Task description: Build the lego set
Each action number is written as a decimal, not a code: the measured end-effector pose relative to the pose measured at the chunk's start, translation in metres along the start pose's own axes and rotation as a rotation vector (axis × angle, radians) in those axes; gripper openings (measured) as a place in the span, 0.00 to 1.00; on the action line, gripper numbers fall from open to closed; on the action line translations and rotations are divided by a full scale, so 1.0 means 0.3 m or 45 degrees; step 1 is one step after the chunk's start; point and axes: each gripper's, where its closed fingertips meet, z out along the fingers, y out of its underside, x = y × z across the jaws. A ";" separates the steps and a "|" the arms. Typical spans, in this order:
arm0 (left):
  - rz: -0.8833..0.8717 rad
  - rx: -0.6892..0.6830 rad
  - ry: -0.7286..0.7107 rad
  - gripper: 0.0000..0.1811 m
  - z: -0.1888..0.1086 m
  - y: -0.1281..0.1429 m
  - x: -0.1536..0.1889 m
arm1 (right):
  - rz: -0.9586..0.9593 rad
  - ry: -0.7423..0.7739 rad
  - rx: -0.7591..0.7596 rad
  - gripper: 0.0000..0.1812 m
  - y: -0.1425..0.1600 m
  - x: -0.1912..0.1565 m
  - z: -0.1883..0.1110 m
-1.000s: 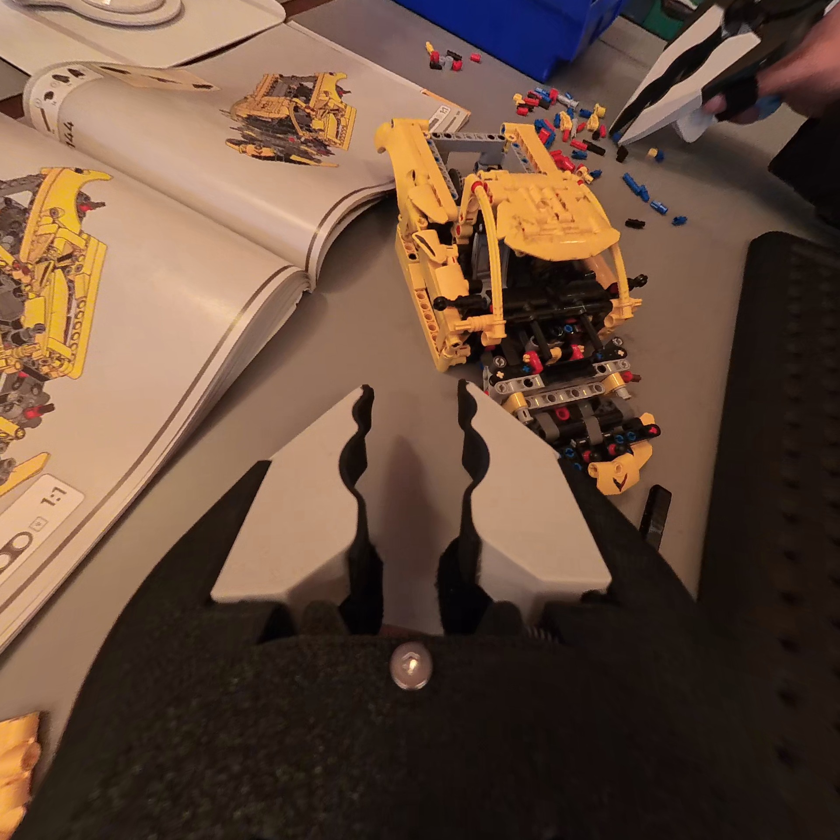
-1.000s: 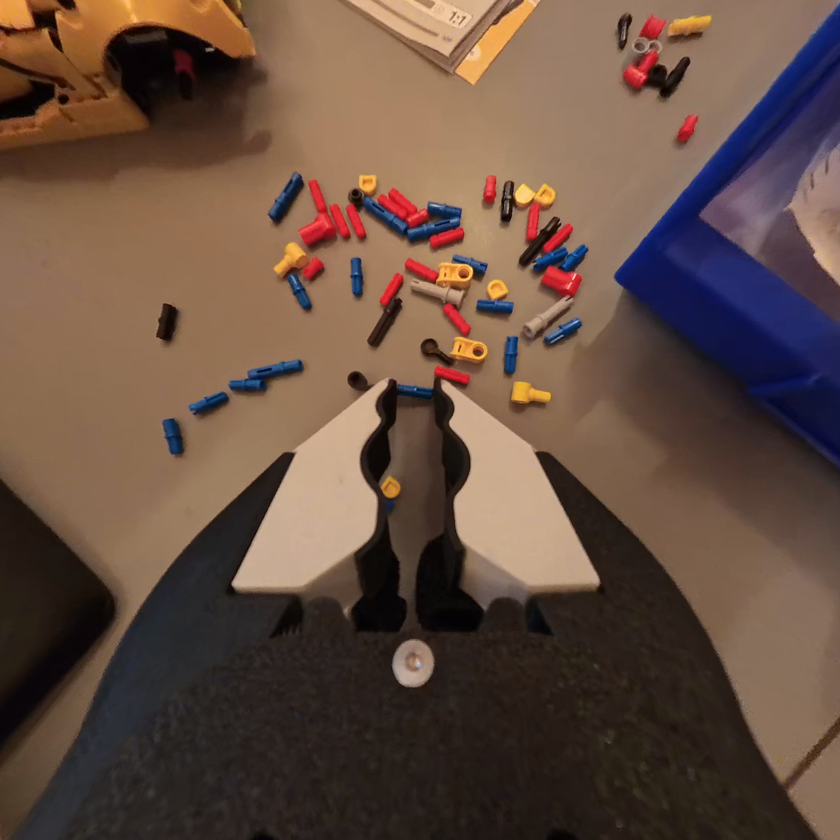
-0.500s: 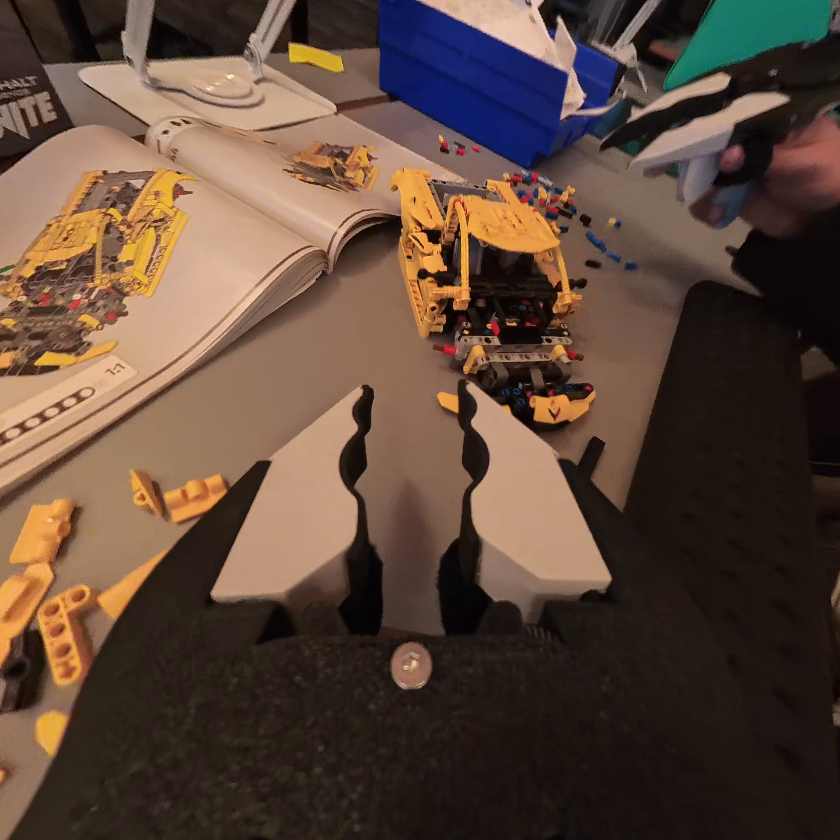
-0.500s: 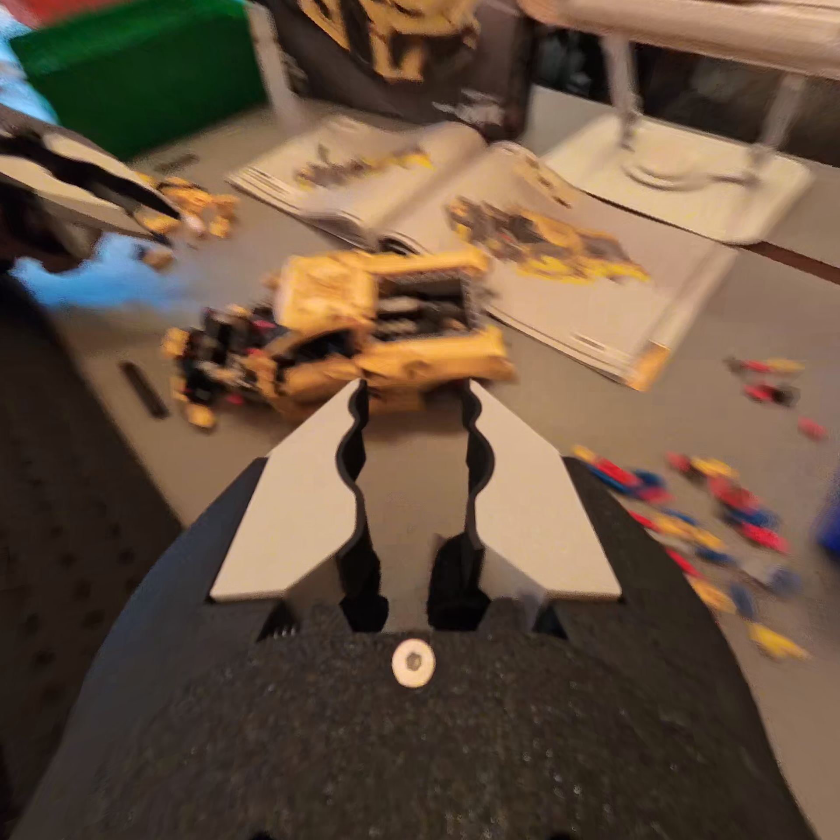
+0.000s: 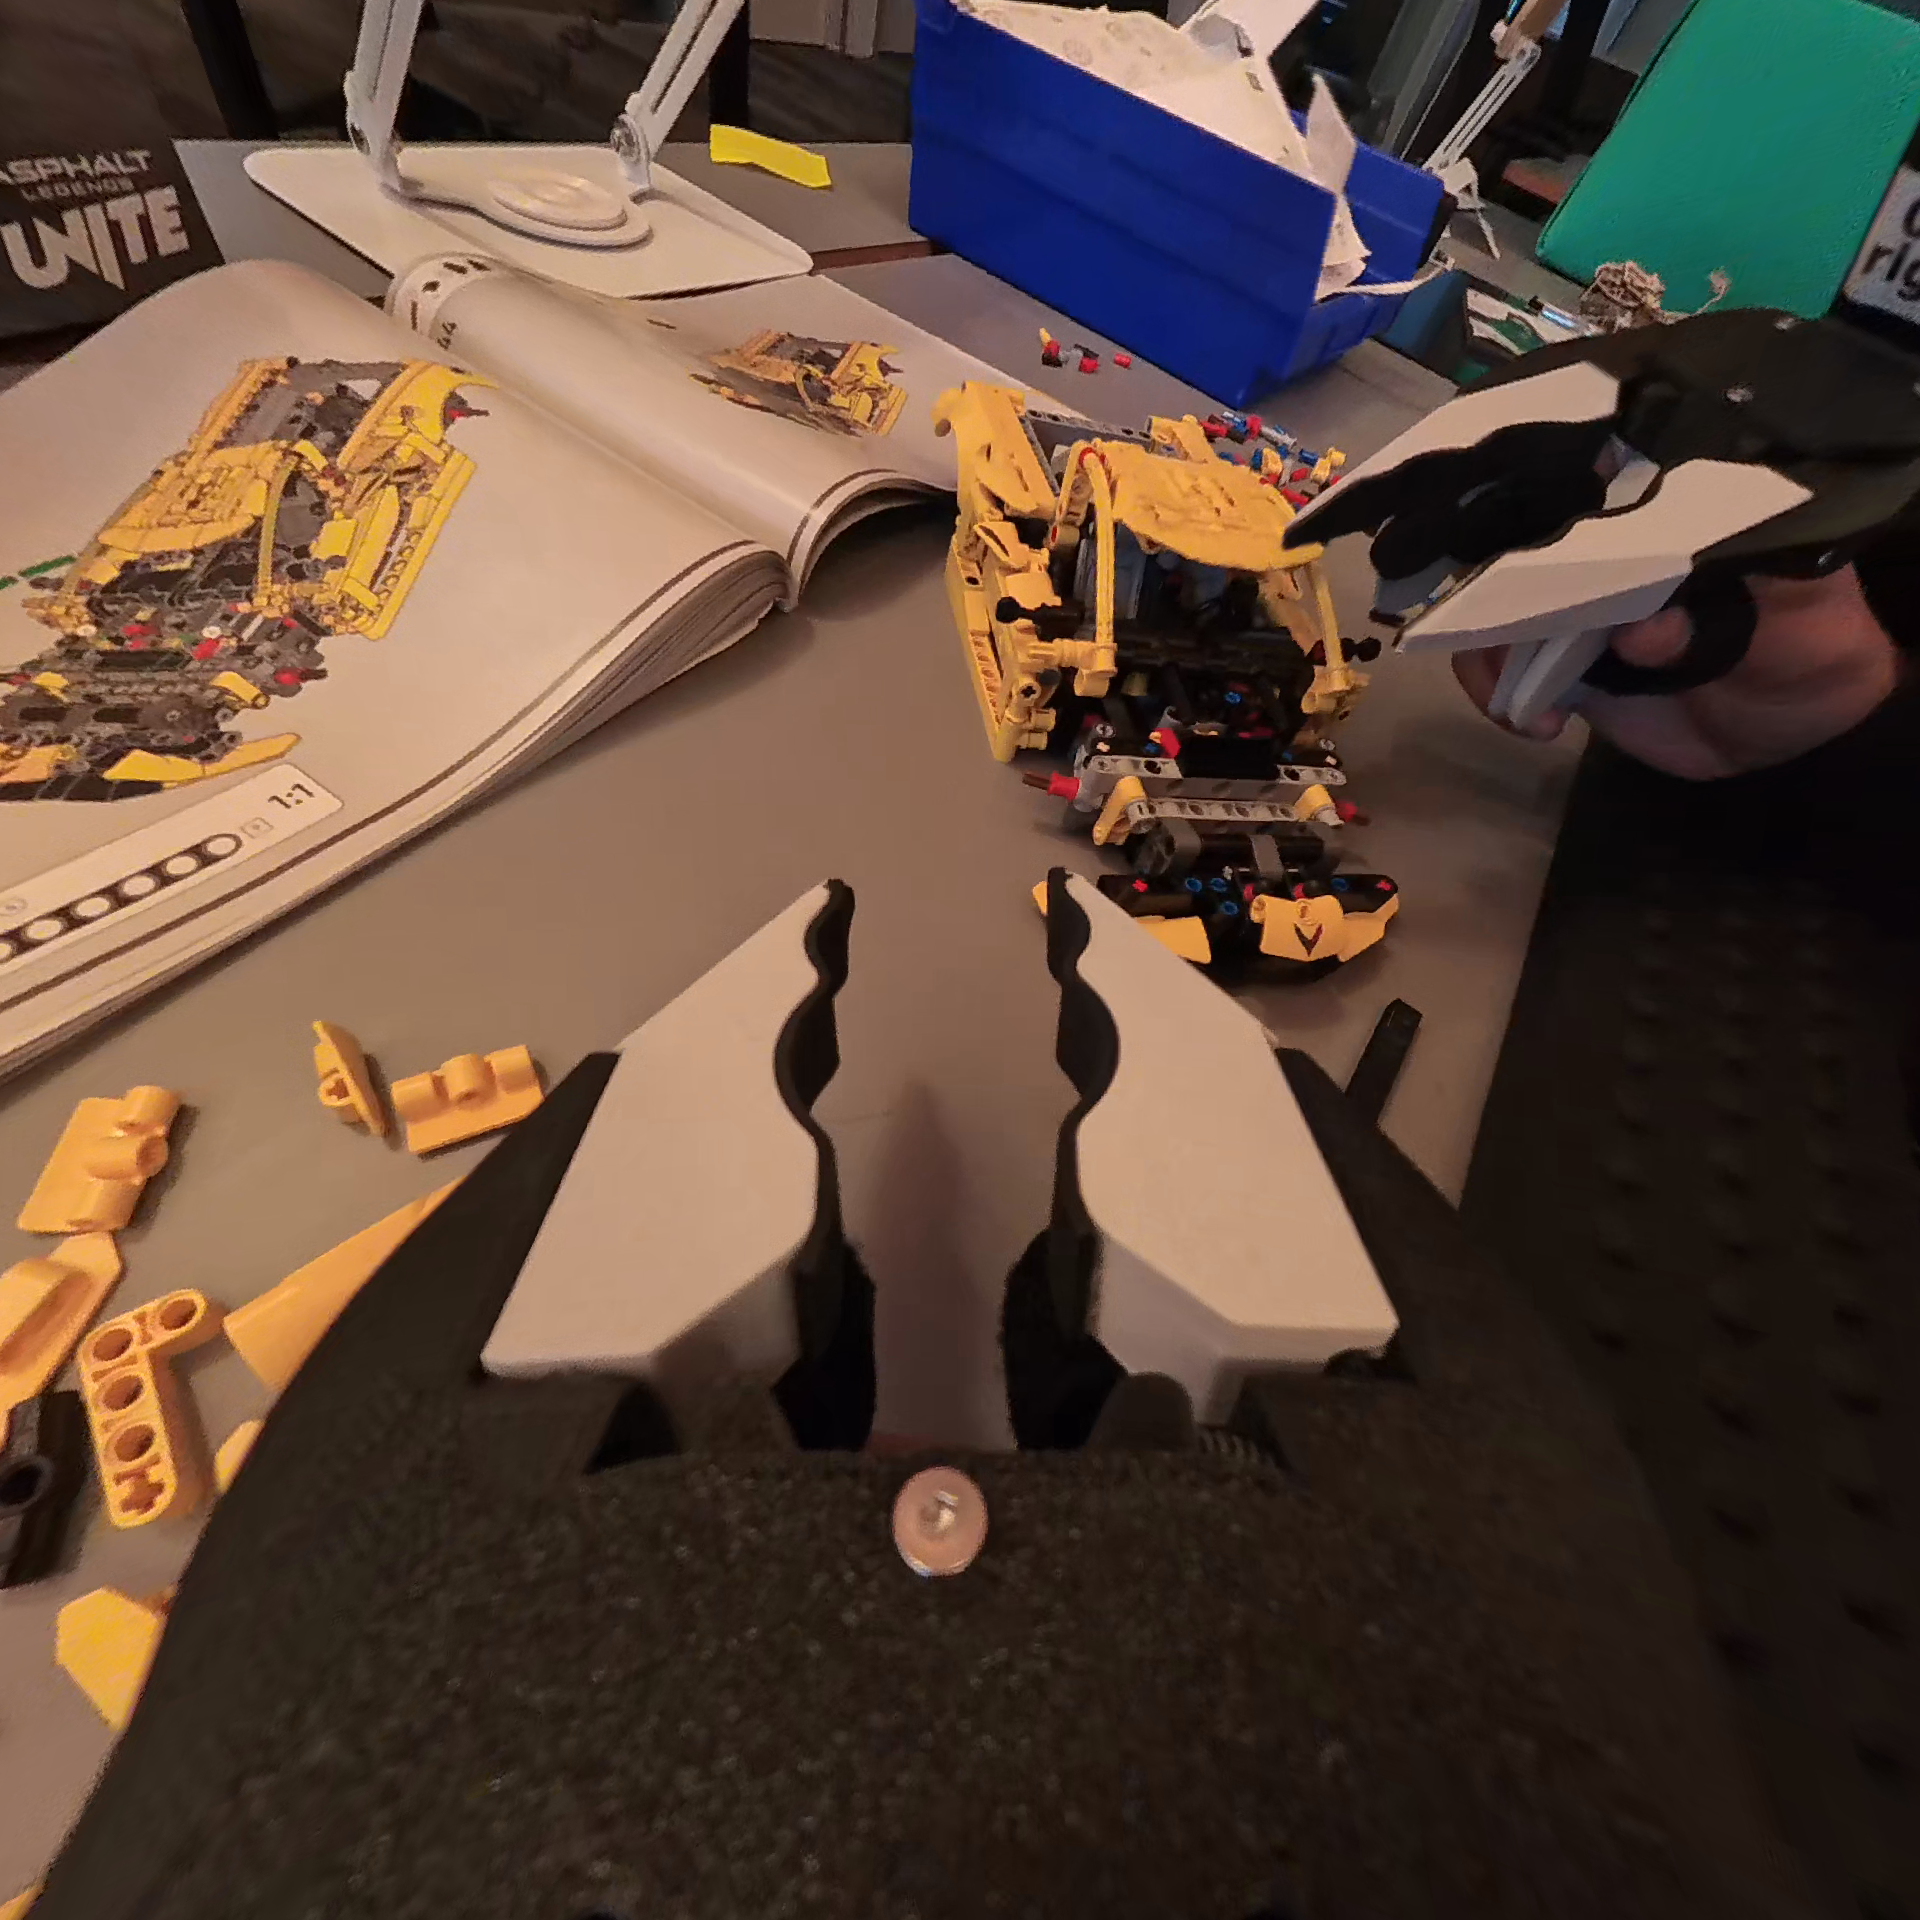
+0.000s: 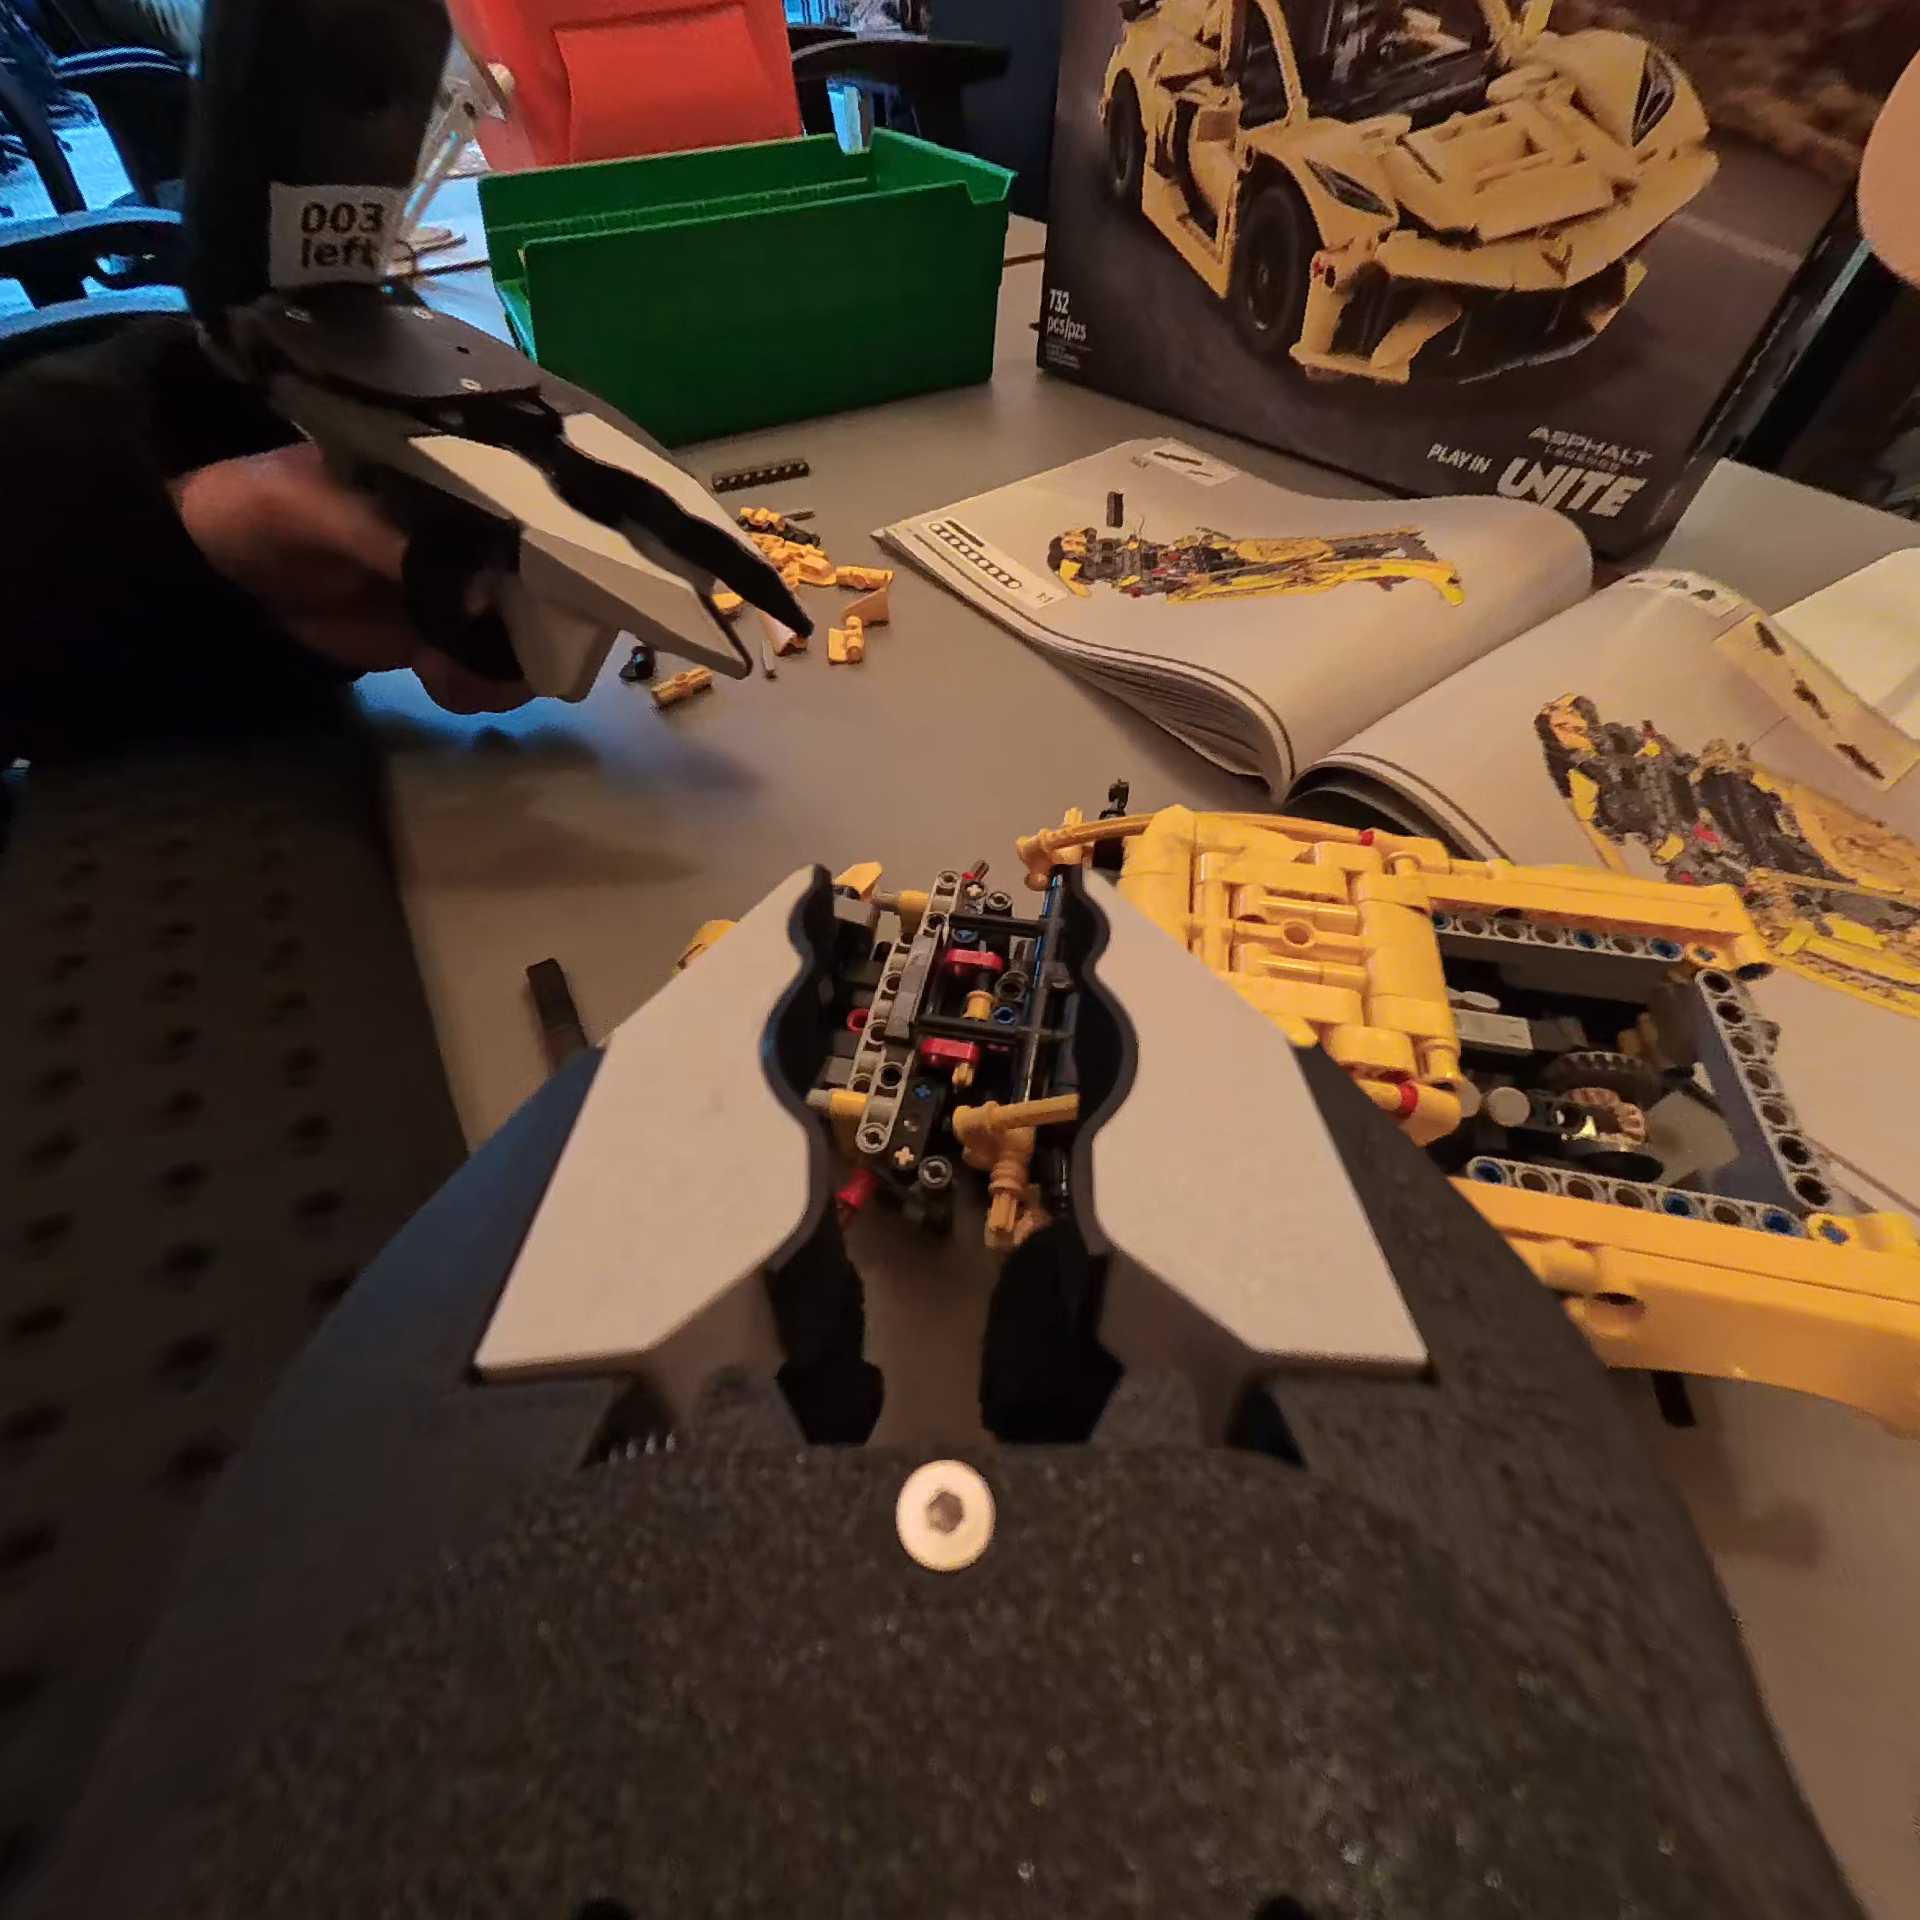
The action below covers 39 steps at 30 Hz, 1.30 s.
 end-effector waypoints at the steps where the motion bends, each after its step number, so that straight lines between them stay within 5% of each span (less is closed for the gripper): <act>1: -0.016 0.002 0.007 0.21 0.002 0.000 0.000 | 0.003 -0.002 -0.006 0.23 0.005 0.002 0.002; 27: 0.051 0.020 -0.104 0.21 -0.015 -0.010 -0.043 | 0.047 0.002 -0.003 0.21 0.008 0.021 -0.003; 34: -0.044 0.100 -0.357 0.21 -0.141 -0.197 -0.273 | 0.096 0.058 0.050 0.23 -0.059 0.084 -0.042; 39: 0.016 -0.175 -0.517 0.21 -0.105 -0.192 -0.533 | 0.043 0.132 0.057 0.23 -0.098 0.200 -0.039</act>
